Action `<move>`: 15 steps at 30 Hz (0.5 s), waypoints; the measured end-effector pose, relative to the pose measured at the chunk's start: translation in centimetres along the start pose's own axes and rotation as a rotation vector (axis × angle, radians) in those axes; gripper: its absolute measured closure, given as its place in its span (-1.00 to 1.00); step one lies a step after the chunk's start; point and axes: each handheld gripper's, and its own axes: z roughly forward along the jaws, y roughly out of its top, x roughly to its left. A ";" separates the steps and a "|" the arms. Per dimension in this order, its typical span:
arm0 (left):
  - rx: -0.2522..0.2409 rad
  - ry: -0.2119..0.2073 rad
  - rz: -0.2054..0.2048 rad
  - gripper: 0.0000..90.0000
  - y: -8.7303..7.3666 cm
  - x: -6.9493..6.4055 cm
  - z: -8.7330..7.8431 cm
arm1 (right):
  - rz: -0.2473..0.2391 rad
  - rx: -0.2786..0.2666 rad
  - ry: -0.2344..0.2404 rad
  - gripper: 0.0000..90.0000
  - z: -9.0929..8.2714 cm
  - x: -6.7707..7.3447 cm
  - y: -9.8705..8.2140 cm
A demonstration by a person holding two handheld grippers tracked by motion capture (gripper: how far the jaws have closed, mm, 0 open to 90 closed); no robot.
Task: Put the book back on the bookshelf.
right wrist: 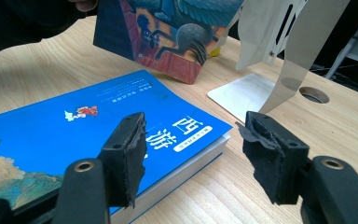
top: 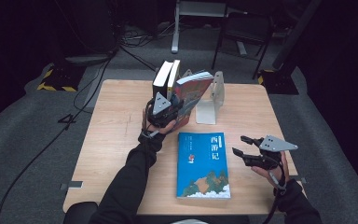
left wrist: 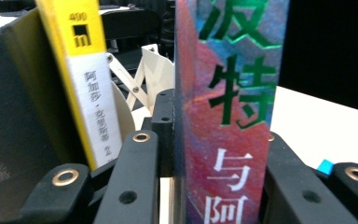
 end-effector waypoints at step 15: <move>0.029 0.051 -0.076 0.63 -3.5 1.4 -3.0 | -0.020 0.027 0.011 -0.12 0.5 0.6 -0.2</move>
